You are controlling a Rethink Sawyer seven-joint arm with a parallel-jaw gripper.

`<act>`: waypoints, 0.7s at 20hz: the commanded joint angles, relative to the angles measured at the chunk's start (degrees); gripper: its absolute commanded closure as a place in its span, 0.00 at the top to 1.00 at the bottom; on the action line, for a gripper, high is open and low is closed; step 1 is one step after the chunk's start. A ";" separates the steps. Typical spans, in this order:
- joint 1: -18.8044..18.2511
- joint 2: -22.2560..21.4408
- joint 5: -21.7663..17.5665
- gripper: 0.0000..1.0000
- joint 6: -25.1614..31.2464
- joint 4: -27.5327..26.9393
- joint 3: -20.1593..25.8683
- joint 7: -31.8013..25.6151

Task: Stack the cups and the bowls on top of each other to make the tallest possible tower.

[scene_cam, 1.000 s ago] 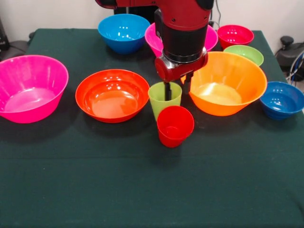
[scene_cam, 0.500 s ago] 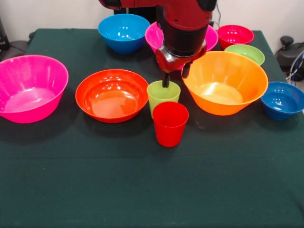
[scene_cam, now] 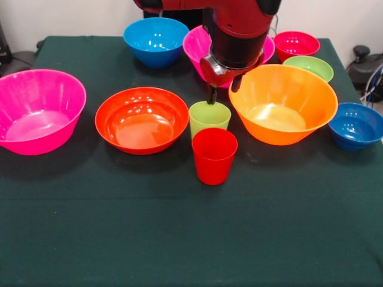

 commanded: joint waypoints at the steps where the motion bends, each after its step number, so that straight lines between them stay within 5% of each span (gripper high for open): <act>1: 0.20 1.44 1.65 1.00 -4.63 -2.93 1.85 6.19; 4: -0.40 1.80 2.80 1.00 -7.86 -3.30 3.36 6.26; 14: 0.65 1.07 3.65 1.00 -5.50 -4.43 1.85 5.16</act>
